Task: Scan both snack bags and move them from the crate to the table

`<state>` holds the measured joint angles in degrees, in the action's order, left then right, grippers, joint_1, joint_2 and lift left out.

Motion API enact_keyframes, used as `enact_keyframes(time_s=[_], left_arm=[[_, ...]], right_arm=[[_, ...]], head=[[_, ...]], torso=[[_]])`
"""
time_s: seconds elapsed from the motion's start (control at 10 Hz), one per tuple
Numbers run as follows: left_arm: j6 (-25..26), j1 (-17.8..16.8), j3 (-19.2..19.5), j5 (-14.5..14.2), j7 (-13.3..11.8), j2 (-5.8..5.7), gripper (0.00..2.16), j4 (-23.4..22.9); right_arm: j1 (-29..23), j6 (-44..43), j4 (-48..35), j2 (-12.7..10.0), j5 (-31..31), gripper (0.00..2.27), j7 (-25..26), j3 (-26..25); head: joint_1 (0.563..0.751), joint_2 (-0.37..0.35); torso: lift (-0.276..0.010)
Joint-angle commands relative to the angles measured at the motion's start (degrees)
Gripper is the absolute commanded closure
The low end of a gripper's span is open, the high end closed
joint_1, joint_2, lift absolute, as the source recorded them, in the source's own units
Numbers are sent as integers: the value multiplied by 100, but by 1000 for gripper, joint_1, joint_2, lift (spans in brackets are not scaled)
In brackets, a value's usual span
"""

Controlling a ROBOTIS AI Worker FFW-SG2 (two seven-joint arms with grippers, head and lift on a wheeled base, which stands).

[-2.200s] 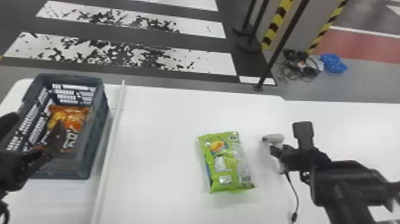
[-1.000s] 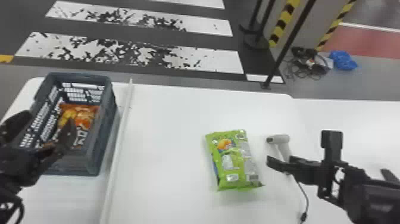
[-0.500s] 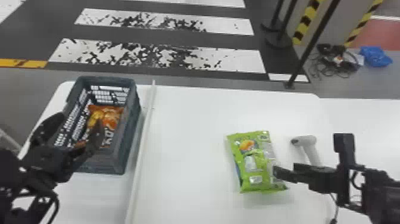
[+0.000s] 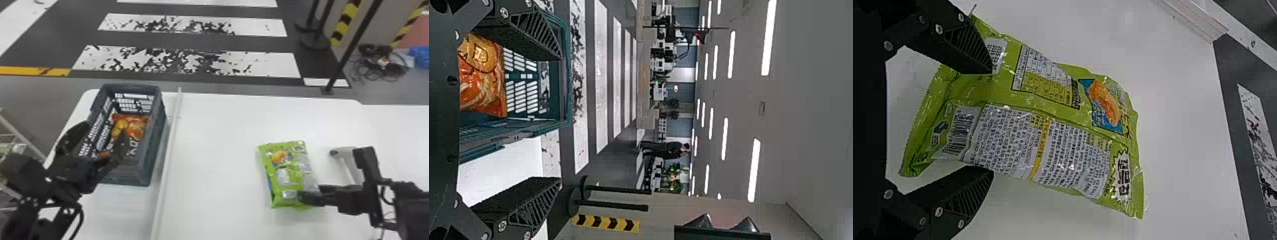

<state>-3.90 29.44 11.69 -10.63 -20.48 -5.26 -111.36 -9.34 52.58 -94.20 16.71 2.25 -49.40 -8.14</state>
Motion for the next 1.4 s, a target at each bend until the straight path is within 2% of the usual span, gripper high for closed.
enact_keyframes(time_s=[0.0, 0.1, 0.2, 0.4, 0.8, 1.0, 1.3], left_arm=[[0, 0, 0, -9, 0, -10, 147, -9], [0, 0, 0, -9, 0, -10, 147, -9], [0, 0, 0, -9, 0, -10, 147, -18], [0, 0, 9, -9, 0, -1, 147, -18], [0, 18, 18, -9, 0, -1, 147, -9], [0, 35, 18, -9, 0, -1, 147, -18], [0, 35, 26, -9, 0, -1, 147, -26]], right_arm=[[108, -24, 139, 61, 162, 923, -61, 199], [108, -6, 130, 52, 276, 2047, -52, 269], [90, -24, 112, 61, 346, 2206, -149, 278], [-33, -200, -63, 52, 364, 2246, -342, 120], [-481, -24, -1338, -168, -814, 2246, -333, -1251], [-340, -41, -1426, -229, -1333, 2246, 220, -2104], [134, 64, -582, 8, -1965, 2246, 1583, -3088]], head=[[695, -6], [695, -4], [695, -1], [695, 4], [695, -12], [695, -48], [695, -221]], torso=[[-35], [-35], [-35], [-35], [-35], [-35], [-35]])
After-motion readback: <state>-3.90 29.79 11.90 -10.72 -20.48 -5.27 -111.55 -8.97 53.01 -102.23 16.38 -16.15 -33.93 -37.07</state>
